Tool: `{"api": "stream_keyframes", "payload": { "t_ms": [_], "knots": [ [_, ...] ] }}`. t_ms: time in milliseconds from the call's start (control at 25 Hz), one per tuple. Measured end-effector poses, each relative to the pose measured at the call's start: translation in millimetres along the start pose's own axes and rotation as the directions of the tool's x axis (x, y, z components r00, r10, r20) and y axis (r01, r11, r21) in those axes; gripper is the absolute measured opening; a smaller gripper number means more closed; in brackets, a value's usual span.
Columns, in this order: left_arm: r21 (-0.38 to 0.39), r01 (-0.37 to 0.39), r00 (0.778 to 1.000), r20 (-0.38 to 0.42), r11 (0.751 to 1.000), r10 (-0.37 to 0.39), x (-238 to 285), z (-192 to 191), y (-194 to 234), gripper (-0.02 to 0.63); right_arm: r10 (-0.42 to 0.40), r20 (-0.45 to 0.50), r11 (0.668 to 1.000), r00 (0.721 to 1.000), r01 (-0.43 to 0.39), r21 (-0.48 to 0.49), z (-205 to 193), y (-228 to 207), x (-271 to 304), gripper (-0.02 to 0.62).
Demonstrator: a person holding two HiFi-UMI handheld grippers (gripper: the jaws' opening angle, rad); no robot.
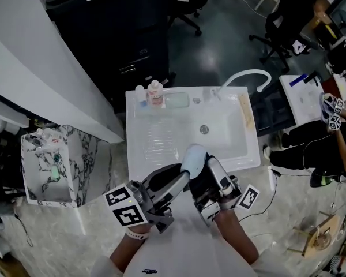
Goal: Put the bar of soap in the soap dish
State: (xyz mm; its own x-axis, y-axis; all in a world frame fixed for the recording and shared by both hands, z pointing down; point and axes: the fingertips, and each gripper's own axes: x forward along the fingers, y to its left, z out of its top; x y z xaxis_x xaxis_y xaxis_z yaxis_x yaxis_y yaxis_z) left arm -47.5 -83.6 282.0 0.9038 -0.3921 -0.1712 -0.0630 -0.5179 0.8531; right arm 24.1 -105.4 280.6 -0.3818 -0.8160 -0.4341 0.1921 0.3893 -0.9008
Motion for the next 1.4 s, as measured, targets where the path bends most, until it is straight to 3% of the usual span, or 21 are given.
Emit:
{"api": "stream_keyframes", "payload": {
  "t_ms": [200,440,600,760,1040,1400],
  "knots": [
    [-0.056,-0.01,0.999,0.04,0.998,0.012,12,17,22,0.114,-0.044,0.015,0.999,0.999,0.044,-0.022,27,-14,10,0.189],
    [-0.089,-0.064,0.992,0.099,0.994,0.073,29,40,62,0.114,-0.113,0.006,0.994,0.994,0.113,-0.007,53,-42,27,0.19],
    [-0.087,-0.093,0.987,0.126,0.992,0.104,41,53,95,0.114,-0.175,-0.04,0.981,0.984,0.17,-0.094,62,-63,36,0.19],
    [-0.081,-0.096,0.983,0.146,0.992,0.107,51,64,127,0.115,-0.263,-0.107,0.952,0.959,0.24,-0.188,65,-89,44,0.19],
    [-0.115,-0.108,0.976,0.176,0.987,0.127,70,73,190,0.115,-0.408,-0.143,0.883,0.902,0.349,-0.314,77,-130,50,0.166],
    [-0.144,-0.166,0.964,0.184,0.976,0.191,89,68,258,0.115,-0.502,-0.152,0.817,0.852,0.409,-0.406,101,-162,48,0.152]
  ]
}}
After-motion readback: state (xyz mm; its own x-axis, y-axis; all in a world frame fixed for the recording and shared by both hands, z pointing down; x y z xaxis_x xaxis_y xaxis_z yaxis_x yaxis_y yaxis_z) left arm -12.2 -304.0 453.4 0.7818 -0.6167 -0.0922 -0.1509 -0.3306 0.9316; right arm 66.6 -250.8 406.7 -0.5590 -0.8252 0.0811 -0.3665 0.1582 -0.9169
